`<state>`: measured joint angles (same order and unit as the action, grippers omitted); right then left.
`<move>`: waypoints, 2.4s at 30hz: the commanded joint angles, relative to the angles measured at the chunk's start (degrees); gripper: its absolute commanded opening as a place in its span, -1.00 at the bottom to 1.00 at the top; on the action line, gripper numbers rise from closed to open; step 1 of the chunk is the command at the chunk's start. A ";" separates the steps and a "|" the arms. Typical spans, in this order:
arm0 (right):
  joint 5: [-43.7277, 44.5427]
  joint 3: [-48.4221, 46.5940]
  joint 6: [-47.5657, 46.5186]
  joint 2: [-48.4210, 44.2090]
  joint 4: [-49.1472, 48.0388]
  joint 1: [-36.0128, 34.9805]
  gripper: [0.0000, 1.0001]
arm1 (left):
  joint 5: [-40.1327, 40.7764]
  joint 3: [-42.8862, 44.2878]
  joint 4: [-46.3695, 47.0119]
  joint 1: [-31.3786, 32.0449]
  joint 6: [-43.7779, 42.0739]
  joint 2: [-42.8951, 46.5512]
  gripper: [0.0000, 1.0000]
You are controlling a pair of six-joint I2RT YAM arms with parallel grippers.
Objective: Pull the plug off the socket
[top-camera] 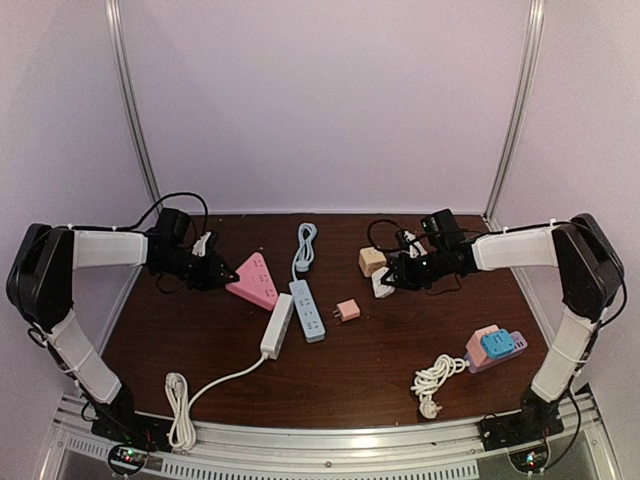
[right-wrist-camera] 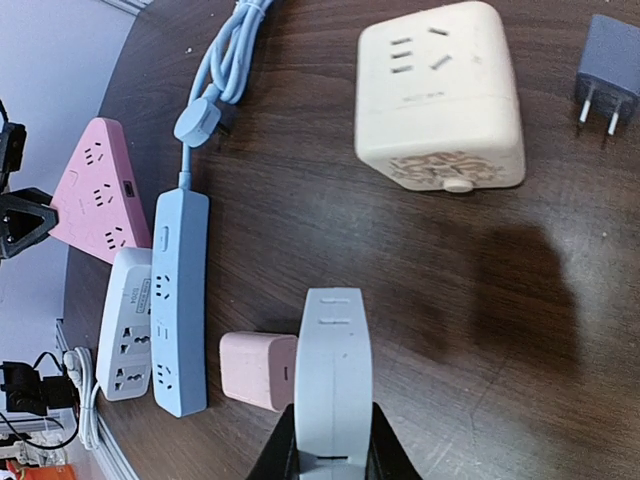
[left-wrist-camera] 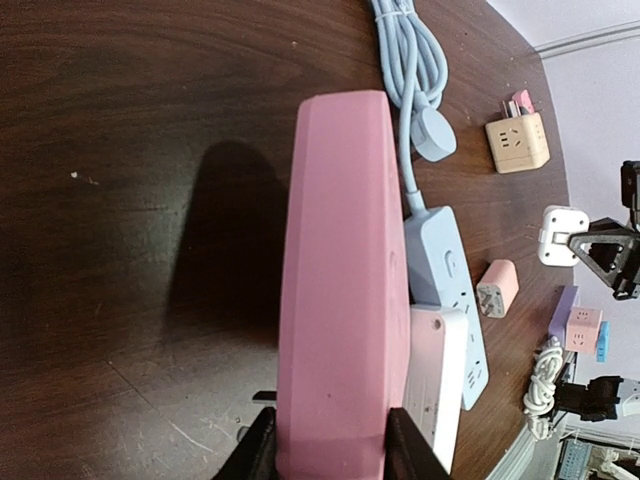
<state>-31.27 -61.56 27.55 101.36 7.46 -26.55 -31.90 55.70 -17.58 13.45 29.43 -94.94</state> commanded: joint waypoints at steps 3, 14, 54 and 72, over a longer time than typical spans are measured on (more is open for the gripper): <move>-5.25 2.43 0.25 -1.54 -0.76 5.43 -1.00 | 12.12 -1.28 -7.17 -1.55 -3.89 -6.58 -1.00; -6.79 4.39 0.38 2.09 -2.07 8.12 -1.00 | 12.58 -0.45 -5.04 -1.91 -3.41 -9.59 -1.00; 10.92 6.00 -2.23 -7.18 7.25 8.03 0.61 | 12.54 -2.08 -2.19 -1.94 -2.45 -10.34 -0.32; 24.69 8.16 1.34 -22.25 18.77 7.39 1.00 | 10.39 -1.62 0.12 -1.90 -1.45 -10.05 -0.04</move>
<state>-12.27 -54.35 26.50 83.00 21.39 -18.87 -27.55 55.99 -11.90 11.46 30.20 -102.89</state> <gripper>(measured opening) 0.988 0.469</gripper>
